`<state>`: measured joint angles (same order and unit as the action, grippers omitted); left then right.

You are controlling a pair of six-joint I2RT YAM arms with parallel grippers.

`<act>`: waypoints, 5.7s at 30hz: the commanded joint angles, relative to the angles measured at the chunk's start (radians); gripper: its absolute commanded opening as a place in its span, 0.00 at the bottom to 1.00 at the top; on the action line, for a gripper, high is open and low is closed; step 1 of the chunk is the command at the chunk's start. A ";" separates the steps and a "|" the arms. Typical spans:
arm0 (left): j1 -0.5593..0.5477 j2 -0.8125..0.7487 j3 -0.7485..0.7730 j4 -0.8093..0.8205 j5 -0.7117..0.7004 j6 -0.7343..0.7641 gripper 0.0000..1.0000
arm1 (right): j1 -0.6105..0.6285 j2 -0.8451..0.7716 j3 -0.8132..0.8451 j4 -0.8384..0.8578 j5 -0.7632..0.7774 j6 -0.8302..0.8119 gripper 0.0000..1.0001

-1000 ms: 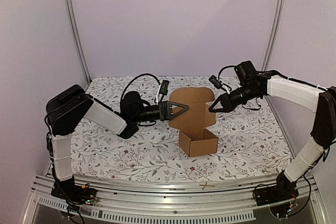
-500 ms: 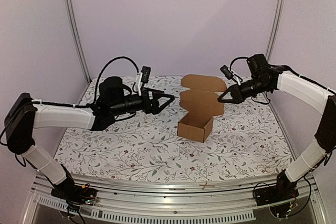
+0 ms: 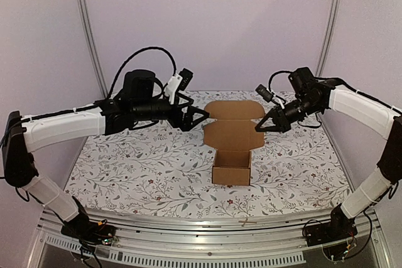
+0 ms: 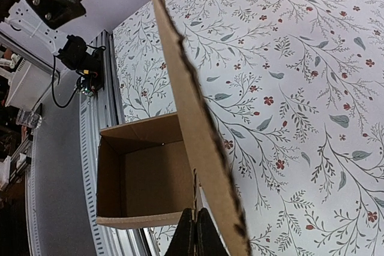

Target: Fold the paper box

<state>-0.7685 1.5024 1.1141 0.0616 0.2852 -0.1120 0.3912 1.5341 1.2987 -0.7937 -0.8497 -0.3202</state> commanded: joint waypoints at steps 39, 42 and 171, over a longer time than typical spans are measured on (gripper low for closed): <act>0.020 0.161 0.265 -0.378 0.642 0.160 0.00 | -0.057 0.050 0.025 -0.086 -0.159 -0.152 0.35; 0.034 0.138 0.216 -0.266 0.624 0.088 0.00 | -0.006 0.040 0.009 -0.112 -0.153 -0.191 0.39; -0.071 0.005 -0.475 0.655 -0.162 -0.390 0.64 | -0.003 -0.021 -0.077 0.284 -0.207 0.263 0.00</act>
<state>-0.8284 1.5993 0.7345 0.9001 0.3737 -0.5953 0.3996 1.5139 1.1904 -0.5045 -0.9939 -0.0669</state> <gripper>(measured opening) 0.603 0.005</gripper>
